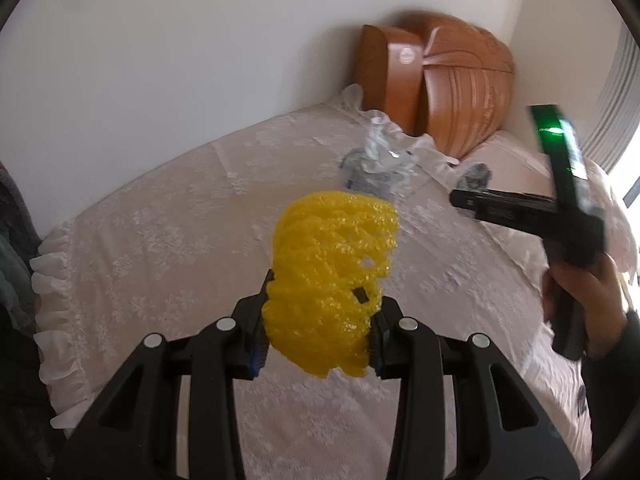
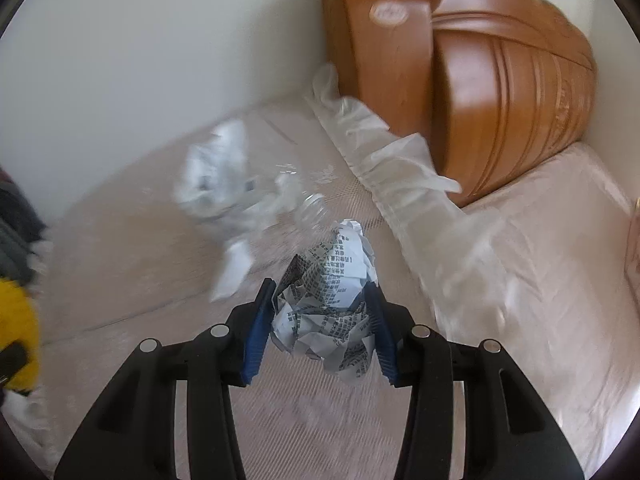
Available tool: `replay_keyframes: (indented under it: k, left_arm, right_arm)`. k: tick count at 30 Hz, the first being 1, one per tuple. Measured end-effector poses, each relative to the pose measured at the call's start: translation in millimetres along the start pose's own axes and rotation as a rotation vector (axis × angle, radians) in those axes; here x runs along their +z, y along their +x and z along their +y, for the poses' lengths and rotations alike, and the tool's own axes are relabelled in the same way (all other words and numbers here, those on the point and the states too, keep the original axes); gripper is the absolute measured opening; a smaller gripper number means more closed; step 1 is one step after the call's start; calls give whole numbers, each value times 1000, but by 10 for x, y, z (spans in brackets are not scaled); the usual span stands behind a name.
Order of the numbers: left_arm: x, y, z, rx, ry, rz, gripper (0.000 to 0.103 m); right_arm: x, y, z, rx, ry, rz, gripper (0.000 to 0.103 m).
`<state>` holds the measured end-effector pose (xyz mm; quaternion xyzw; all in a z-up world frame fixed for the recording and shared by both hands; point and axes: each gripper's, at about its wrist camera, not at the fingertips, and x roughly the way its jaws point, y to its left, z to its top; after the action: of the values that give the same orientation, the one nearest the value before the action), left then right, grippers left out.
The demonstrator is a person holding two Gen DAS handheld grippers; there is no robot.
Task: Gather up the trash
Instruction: 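Drop the newspaper ball and yellow net into the wastebasket, opening both tools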
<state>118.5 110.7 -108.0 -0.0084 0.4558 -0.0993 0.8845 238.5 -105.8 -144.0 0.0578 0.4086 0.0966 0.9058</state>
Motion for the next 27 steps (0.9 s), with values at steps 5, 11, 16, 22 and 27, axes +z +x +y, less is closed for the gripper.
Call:
replay_keyframes:
  k: [5,11,16,22,27]
  left_arm:
    - [-206,-185,-294,-68,77,7,37]
    - [-552,-352,-918,-188,209,28,37]
    - [-784,-340,-1561,-332,347,89,37]
    - [-1007,-406,-2156,-407,488,105,37]
    - [-1134,-449,-2364,-420,544,120,37]
  right_arm:
    - [-646,-796,-25,24,72,-49,46]
    - [-1457,-1635,-265,-85,157,-78,46]
    - [-1978,-2012,-601,-181,271,-74,47]
    - [-2420,-2278,-985,-257,400,-81,48]
    - [-2706,-2215,-1212,-323,419,-39,48]
